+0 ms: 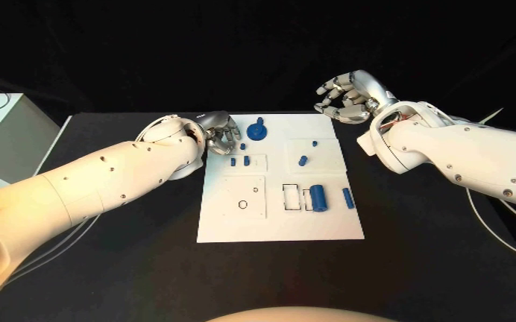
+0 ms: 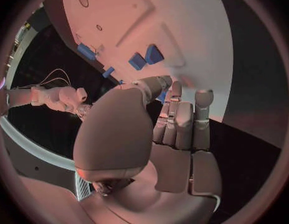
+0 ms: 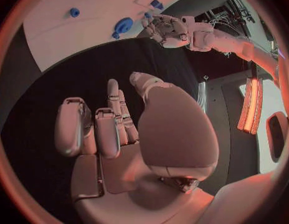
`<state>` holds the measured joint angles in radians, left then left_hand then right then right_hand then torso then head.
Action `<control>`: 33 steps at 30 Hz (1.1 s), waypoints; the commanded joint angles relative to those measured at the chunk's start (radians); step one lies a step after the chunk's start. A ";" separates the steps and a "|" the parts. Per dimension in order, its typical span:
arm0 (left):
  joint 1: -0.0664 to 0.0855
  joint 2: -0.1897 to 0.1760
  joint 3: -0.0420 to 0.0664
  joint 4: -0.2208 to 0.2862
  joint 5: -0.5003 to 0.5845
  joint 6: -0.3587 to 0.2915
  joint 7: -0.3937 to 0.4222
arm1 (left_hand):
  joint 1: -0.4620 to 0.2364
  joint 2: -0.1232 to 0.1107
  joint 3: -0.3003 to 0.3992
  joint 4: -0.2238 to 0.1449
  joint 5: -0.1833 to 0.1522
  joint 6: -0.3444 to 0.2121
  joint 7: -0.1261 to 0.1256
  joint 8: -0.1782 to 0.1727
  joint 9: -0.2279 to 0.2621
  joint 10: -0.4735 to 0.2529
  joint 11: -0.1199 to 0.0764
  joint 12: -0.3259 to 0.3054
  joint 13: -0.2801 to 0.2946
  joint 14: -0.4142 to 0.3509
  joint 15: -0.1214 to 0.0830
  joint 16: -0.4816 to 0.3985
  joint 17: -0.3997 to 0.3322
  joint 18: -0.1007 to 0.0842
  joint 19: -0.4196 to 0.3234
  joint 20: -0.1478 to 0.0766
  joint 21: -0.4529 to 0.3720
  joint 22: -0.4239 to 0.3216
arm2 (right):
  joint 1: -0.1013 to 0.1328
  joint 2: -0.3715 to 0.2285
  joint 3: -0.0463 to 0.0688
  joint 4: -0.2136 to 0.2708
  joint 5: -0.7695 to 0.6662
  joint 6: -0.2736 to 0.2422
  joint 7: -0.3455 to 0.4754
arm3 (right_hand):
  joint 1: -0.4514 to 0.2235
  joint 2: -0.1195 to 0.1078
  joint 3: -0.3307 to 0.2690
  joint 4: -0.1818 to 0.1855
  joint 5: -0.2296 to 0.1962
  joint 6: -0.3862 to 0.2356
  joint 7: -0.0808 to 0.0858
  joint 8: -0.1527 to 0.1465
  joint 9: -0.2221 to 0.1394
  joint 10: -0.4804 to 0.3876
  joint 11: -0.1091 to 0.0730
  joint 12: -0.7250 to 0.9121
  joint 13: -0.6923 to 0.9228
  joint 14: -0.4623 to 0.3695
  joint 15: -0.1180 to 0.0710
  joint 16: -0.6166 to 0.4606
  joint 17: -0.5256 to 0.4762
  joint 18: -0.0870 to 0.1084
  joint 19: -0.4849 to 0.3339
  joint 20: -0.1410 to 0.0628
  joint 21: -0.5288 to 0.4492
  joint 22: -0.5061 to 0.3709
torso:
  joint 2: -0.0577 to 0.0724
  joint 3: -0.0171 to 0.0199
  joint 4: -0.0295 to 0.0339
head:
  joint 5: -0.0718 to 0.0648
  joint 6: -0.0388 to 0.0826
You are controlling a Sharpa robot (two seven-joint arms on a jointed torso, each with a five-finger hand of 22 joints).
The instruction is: Assemble the parts on the task board
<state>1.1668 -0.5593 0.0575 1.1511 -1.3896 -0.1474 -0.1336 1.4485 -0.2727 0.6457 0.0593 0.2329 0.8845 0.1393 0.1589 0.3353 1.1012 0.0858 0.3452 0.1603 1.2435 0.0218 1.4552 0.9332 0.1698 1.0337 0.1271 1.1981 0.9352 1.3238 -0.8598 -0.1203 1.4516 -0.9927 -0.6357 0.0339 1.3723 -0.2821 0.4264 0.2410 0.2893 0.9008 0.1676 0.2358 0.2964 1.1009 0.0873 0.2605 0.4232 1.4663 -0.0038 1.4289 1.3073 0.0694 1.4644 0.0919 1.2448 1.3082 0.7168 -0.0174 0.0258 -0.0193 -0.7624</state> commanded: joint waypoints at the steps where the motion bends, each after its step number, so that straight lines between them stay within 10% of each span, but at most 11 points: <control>1: 0.000 -0.009 0.007 0.007 0.002 -0.008 -0.001 | -0.005 0.000 -0.002 -0.006 0.001 -0.004 0.000 -0.004 -0.001 0.001 0.000 -0.007 0.002 -0.011 0.001 0.000 -0.009 -0.010 -0.011 -0.003 -0.006 -0.005 | -0.003 -0.003 0.000 -0.006 -0.068 0.069 -0.013 | 0.023 -0.001 0.013 -0.017 -0.015 0.008 -0.003 0.001 0.001 0.018 -0.002 -0.019 -0.019 0.062 0.004 0.007 0.075 -0.002 0.020 0.004 0.012 0.034 | -0.001 -0.0004 -0.0007 | -0.001 0.001; 8: -0.001 -0.047 0.045 0.025 0.157 -0.093 0.095 | 0.010 0.010 0.010 -0.015 0.003 0.046 0.023 0.018 0.002 -0.005 0.007 -0.006 0.014 -0.084 0.005 -0.037 -0.131 0.001 -0.055 -0.002 -0.036 -0.049 | -0.019 -0.007 -0.001 -0.025 -0.178 0.157 -0.028 | 0.062 -0.003 0.068 -0.055 -0.035 0.032 -0.010 -0.003 0.001 0.050 -0.008 -0.067 -0.066 0.062 0.000 0.010 0.076 -0.005 0.024 0.000 0.029 0.050 | -0.001 -0.0003 -0.0012 | -0.003 0.009; 12: -0.011 -0.094 0.081 0.056 0.448 -0.150 0.197 | 0.000 0.015 0.009 -0.013 0.001 0.065 0.044 0.025 -0.006 -0.035 0.027 0.000 0.026 -0.275 0.022 -0.178 -0.411 0.015 -0.155 0.011 -0.117 -0.128 | -0.033 -0.008 -0.002 -0.034 -0.284 0.202 -0.043 | 0.066 -0.007 0.082 -0.071 -0.050 0.041 -0.017 -0.007 0.001 0.061 -0.011 -0.090 -0.087 0.062 -0.003 0.010 0.075 -0.006 0.025 -0.002 0.035 0.055 | 0.000 0.0007 -0.0010 | -0.012 0.019; 22: -0.083 -0.241 0.126 0.191 0.978 -0.109 0.334 | -0.039 0.022 -0.075 0.039 0.000 0.056 0.048 0.023 -0.026 -0.069 0.036 0.016 0.032 -0.351 0.039 -0.386 -0.516 0.014 -0.210 0.032 -0.304 -0.245 | -0.056 -0.009 -0.006 -0.038 -0.551 0.222 -0.146 | 0.048 -0.010 0.086 -0.084 -0.081 0.046 -0.025 -0.016 0.001 0.054 -0.012 -0.134 -0.124 0.060 -0.003 0.007 0.070 -0.005 0.023 -0.003 0.032 0.055 | -0.002 -0.0018 0.0013 | -0.059 0.037; 33: -0.185 -0.341 0.194 0.348 1.130 -0.077 0.415 | -0.033 0.022 -0.150 0.076 -0.003 0.049 0.046 0.029 -0.032 -0.080 0.040 0.008 0.018 -0.348 0.045 -0.471 -0.552 0.014 -0.178 0.041 -0.427 -0.335 | -0.105 0.039 -0.008 -0.076 -0.674 0.228 -0.252 | 0.023 -0.009 0.053 -0.096 -0.094 0.046 -0.028 -0.025 0.000 0.029 -0.009 -0.171 -0.154 0.059 -0.002 0.002 0.061 -0.001 0.017 -0.002 0.010 0.042 | -0.003 -0.0023 0.0048 | -0.070 0.047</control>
<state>0.9838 -0.8986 0.2491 1.4881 -0.3578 -0.2496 0.2163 1.4067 -0.2513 0.5021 0.1365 0.2329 0.9399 0.1878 0.1825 0.3049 1.0272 0.1272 0.3562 0.1790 0.8930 0.0646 0.9885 0.3822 0.1698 0.8490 0.1699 0.7743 0.6007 1.2210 -0.8252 -0.1290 1.3804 -1.5827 -0.4277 -0.1592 1.4001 -0.2922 0.4815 0.1464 0.1972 0.9442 0.1418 0.2162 0.2962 1.1383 0.0778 0.0942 0.2696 1.4663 -0.0038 1.4366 1.3073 0.0695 1.4643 0.0918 1.2592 1.3077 0.7145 -0.0185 0.0286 -0.0877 -0.7165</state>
